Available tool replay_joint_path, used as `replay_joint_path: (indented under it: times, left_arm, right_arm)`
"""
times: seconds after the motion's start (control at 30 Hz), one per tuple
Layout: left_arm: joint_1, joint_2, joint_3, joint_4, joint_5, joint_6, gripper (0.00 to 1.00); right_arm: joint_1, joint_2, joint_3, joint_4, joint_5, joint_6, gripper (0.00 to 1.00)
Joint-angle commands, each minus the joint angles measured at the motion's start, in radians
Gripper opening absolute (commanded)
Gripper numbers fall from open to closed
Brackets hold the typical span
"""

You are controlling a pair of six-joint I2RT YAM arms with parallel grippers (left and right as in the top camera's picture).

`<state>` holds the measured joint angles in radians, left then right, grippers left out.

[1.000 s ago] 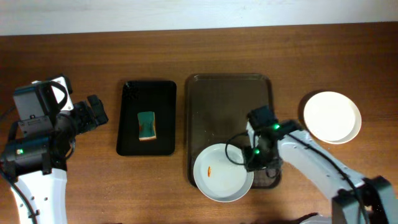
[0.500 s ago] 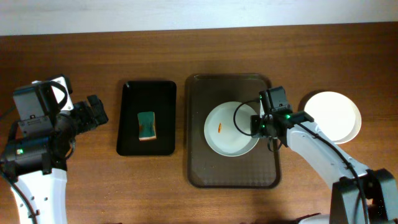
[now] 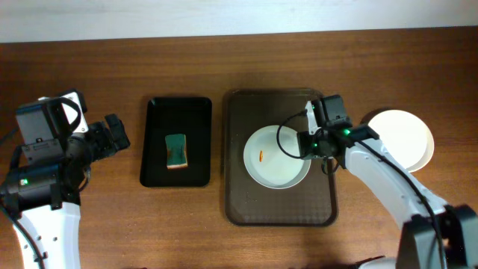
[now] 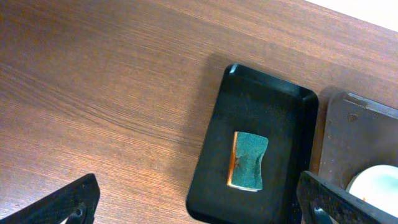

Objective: Clean dirty plates on tray and stack at the side
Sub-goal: 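Grip the rim of the last sauce-spotted plate with the right gripper, then reach the left gripper to the black tray and grasp the sponge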

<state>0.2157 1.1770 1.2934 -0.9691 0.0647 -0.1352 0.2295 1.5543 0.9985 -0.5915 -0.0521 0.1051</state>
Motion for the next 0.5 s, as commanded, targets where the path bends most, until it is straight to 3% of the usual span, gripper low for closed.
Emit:
replay_joint_path:
  times: [0.0, 0.13, 0.17, 0.2, 0.3, 0.37, 0.47]
  left_arm:
    - [0.002, -0.009, 0.013, 0.005, 0.074, -0.026, 1.00]
    - [-0.003, 0.001, 0.013, 0.039, 0.299, -0.055, 0.97]
    - [-0.030, 0.027, 0.013, 0.047, 0.309, -0.053, 0.79]
    - [-0.063, 0.055, 0.011, 0.037, 0.287, -0.049, 0.70]
    - [-0.222, 0.197, 0.011, 0.012, 0.124, -0.024, 0.72]
    - [-0.340, 0.351, 0.011, 0.027, -0.037, -0.025, 0.56]
    - [-0.373, 0.550, 0.011, 0.077, -0.074, -0.093, 0.17]
  right_arm:
    - [-0.002, -0.068, 0.024, -0.007, -0.085, 0.008, 0.51]
    - [-0.002, -0.069, 0.024, -0.048, -0.114, 0.007, 0.52]
    - [-0.002, -0.069, 0.024, -0.057, -0.119, 0.007, 0.52]
    - [-0.002, -0.069, 0.024, -0.057, -0.122, 0.007, 0.52]
    - [-0.002, -0.069, 0.024, -0.057, -0.122, 0.008, 0.52]
    - [-0.002, -0.069, 0.024, -0.057, -0.122, 0.008, 0.52]
    - [-0.002, -0.069, 0.024, -0.061, -0.122, 0.008, 0.52]
